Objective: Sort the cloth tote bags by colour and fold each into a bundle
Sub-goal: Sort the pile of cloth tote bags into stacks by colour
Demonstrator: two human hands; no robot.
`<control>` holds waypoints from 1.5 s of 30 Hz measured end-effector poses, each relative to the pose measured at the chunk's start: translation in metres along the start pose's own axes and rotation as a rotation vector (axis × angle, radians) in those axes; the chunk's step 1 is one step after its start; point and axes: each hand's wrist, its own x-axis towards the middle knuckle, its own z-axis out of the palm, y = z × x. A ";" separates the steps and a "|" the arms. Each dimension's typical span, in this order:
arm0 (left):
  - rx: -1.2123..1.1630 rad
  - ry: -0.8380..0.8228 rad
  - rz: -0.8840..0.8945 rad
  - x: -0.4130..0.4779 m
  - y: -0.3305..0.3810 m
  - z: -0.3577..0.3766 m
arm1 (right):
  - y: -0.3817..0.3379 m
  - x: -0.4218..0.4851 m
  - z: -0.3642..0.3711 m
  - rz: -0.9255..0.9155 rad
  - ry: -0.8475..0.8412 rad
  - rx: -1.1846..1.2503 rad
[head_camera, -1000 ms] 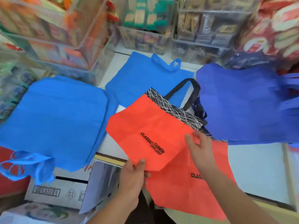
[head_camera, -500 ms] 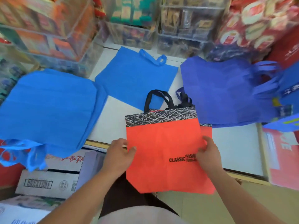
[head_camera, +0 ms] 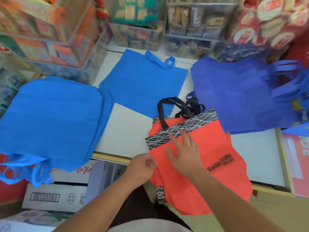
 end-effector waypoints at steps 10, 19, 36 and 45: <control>0.346 0.170 0.189 0.142 0.022 -0.093 | 0.003 0.087 0.024 0.139 -0.203 0.030; 0.732 0.270 0.239 0.226 0.020 -0.089 | -0.012 0.095 0.005 0.288 -0.190 0.193; 0.466 0.568 0.777 0.140 0.073 -0.174 | -0.053 0.095 -0.063 0.433 0.008 0.901; 0.672 0.277 0.743 0.016 0.021 -0.101 | -0.090 0.059 -0.136 0.233 0.279 1.194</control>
